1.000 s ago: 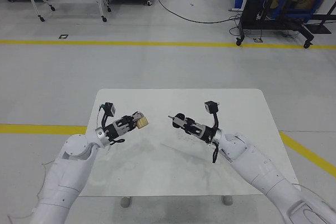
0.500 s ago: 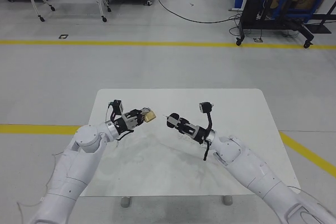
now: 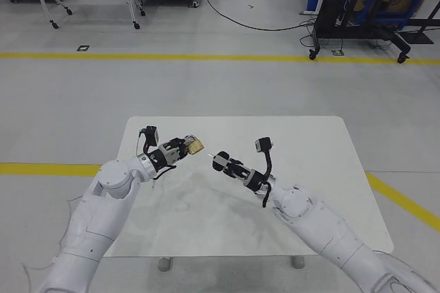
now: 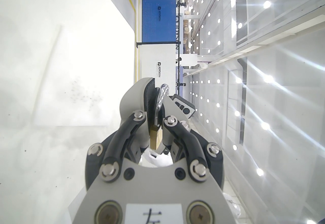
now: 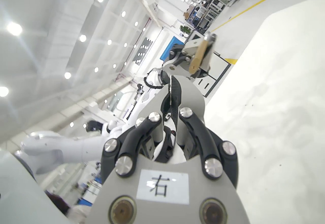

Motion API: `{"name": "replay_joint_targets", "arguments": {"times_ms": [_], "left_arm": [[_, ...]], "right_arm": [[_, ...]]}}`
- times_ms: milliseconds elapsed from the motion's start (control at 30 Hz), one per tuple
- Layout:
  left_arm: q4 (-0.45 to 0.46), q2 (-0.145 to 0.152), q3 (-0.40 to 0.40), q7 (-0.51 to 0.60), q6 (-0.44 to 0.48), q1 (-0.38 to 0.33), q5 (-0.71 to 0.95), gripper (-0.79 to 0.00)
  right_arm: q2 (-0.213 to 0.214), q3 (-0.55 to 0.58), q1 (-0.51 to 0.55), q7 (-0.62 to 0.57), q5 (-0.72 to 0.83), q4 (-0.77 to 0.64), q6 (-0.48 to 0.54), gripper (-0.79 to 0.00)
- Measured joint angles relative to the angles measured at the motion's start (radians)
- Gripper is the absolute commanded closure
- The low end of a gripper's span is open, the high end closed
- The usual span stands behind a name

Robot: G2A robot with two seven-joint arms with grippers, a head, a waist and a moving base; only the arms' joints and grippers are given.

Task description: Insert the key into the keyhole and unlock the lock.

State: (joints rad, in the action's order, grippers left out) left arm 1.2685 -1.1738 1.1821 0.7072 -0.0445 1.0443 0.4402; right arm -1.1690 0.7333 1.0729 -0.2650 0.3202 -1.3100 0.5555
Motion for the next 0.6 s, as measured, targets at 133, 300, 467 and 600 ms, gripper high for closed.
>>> {"name": "replay_joint_targets", "arguments": {"times_ms": [133, 300, 467, 600], "left_arm": [[-0.030, -0.003, -0.003, -0.009, -0.023, -0.010, 0.012, 0.000], [-0.030, -0.009, -0.015, -0.034, -0.030, -0.014, 0.007, 0.000], [-0.024, -0.012, -0.020, -0.068, -0.022, -0.010, -0.002, 0.000], [-0.016, -0.014, -0.013, -0.083, -0.005, 0.000, 0.008, 0.000]], "right_arm": [[-0.001, 0.008, 0.049, 0.080, -0.038, -0.092, -0.169, 0.000], [-0.009, 0.008, 0.084, 0.177, -0.119, -0.174, -0.302, 0.000], [-0.035, -0.011, 0.073, 0.227, -0.113, -0.163, -0.295, 0.000], [-0.054, -0.019, 0.060, 0.266, -0.128, -0.134, -0.304, 0.000]]}}
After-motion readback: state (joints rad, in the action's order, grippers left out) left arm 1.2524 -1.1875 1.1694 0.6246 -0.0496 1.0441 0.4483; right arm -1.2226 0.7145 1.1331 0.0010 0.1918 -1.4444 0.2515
